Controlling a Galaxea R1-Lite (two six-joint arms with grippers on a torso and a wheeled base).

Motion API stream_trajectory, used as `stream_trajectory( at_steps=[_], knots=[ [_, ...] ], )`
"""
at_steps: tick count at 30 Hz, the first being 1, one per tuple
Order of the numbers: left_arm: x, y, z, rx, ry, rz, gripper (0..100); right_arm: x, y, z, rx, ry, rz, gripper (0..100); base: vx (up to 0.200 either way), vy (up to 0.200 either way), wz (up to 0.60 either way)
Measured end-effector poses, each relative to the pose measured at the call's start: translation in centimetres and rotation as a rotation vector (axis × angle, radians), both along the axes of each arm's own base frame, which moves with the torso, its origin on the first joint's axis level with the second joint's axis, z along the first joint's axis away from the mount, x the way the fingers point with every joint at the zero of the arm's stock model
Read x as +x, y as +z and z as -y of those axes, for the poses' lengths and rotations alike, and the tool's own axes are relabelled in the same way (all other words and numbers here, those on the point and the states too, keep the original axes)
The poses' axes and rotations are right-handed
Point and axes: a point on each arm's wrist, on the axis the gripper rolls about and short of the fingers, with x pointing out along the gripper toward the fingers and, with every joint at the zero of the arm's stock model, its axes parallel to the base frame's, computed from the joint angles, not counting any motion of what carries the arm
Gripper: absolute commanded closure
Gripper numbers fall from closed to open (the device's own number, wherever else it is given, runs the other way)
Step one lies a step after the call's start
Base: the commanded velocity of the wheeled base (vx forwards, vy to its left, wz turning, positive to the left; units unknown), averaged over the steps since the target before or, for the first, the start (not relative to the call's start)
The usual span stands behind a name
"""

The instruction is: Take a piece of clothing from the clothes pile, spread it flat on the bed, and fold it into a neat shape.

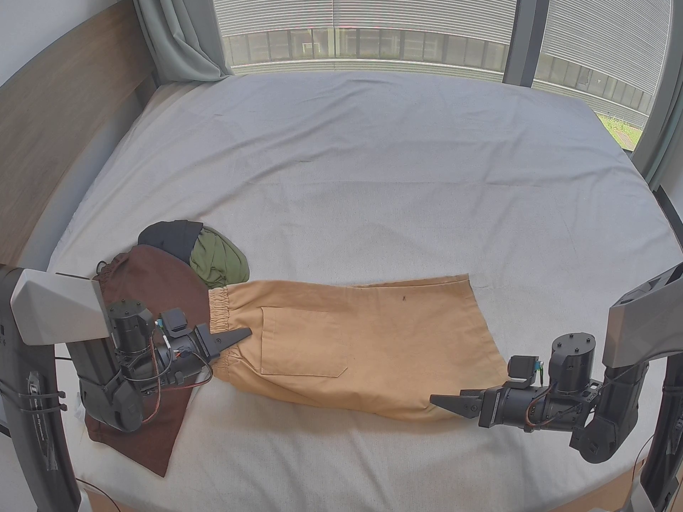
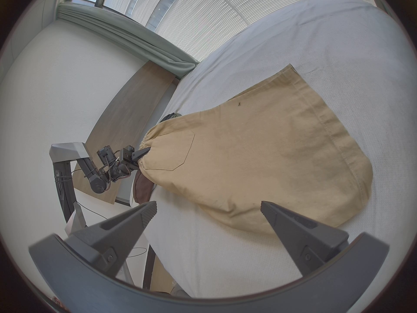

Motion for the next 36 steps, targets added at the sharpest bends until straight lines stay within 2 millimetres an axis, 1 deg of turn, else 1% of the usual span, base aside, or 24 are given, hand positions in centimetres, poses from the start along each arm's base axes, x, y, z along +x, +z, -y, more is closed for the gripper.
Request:
stream_trajectory(
  at_steps=[23, 28, 36],
  knots=[
    [0.2, 0.2, -3.8, 0.011, 0.015, 0.041, 100, 0.0, 0.0, 0.0, -0.001, -0.001, -0.001, 0, 0.000, 0.000, 0.00],
    [0.3, 0.2, -4.3, 0.010, 0.026, 0.044, 100, 0.0, 0.0, 0.0, 0.000, 0.000, 0.000, 0, 0.000, 0.000, 0.00],
    [0.2, 0.5, -4.2, 0.014, 0.010, 0.057, 100, 0.0, 0.0, 0.0, 0.000, 0.000, 0.002, 0, 0.000, 0.000, 0.00]
  ],
)
